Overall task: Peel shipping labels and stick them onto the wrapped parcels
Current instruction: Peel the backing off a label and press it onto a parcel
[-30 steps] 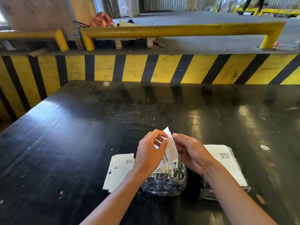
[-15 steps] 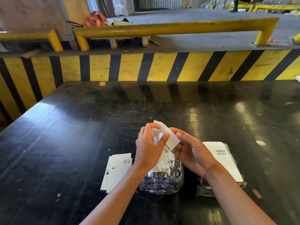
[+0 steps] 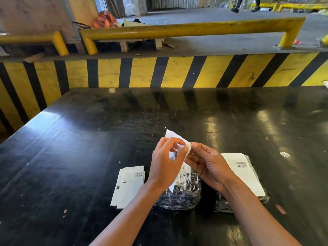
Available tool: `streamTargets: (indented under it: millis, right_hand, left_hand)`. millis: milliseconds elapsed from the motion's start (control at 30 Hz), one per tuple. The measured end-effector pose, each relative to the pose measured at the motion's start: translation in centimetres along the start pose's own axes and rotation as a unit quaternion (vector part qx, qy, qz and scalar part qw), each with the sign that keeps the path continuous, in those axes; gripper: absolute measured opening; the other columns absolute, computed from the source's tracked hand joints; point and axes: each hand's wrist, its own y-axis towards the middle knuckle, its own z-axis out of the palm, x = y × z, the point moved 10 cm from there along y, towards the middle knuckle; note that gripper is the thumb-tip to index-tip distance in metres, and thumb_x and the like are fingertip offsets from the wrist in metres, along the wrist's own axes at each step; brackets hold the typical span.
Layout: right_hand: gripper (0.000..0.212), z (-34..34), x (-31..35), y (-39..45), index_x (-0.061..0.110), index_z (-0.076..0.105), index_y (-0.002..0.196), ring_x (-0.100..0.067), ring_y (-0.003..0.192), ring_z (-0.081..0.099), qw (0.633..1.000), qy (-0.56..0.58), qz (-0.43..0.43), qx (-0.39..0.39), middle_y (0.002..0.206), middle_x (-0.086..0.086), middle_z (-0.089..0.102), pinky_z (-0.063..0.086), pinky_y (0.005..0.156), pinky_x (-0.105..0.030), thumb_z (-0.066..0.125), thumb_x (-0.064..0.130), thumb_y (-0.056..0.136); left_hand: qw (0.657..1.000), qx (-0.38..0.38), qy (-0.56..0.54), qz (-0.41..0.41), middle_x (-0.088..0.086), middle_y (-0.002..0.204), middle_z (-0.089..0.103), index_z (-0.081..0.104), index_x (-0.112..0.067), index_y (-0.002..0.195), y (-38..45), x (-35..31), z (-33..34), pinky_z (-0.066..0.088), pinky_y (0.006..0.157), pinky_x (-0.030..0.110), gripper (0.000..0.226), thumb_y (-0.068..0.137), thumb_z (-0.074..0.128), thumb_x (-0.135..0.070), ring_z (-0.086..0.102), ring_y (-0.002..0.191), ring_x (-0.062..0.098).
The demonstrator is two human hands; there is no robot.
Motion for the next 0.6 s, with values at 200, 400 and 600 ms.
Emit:
streamTargets:
  millis: [200, 400, 600]
  right_hand:
    - [0.018, 1.1, 0.2, -0.4, 0.001, 0.071, 0.101, -0.025, 0.090, 0.074, 0.999, 0.015, -0.003, 0.040, 0.102, -0.020, 0.074, 0.060, 0.080, -0.031, 0.061, 0.012, 0.091]
    - [0.010, 1.3, 0.5, -0.6, 0.005, 0.071, 0.091, -0.025, 0.088, 0.074, 0.999, 0.010, -0.013, 0.043, 0.098, -0.018, 0.073, 0.061, 0.083, -0.034, 0.063, 0.012, 0.089]
    - [0.011, 1.2, 0.7, -0.6, 0.009, 0.073, 0.093, -0.023, 0.088, 0.071, 0.998, -0.022, -0.021, 0.050, 0.098, -0.016, 0.072, 0.058, 0.088, -0.036, 0.062, 0.013, 0.092]
  left_hand:
    - [0.999, -0.010, -0.041, -0.006, -0.006, 0.093, 0.062, 0.068, -0.025, 0.092, 0.0, -0.4, -0.6, 0.050, 0.070, 0.024, 0.005, 0.089, 0.071, -0.025, 0.061, 0.086, 0.015]
    - [0.998, -0.007, -0.060, -0.020, -0.004, 0.092, 0.061, 0.068, -0.024, 0.091, 0.1, -0.5, -0.6, 0.050, 0.069, 0.021, 0.004, 0.090, 0.071, -0.024, 0.061, 0.084, 0.015]
    - [0.998, 0.000, -0.062, -0.011, -0.006, 0.094, 0.061, 0.069, -0.022, 0.092, 0.0, -1.0, -0.4, 0.049, 0.069, 0.017, 0.003, 0.090, 0.071, -0.023, 0.060, 0.085, 0.012]
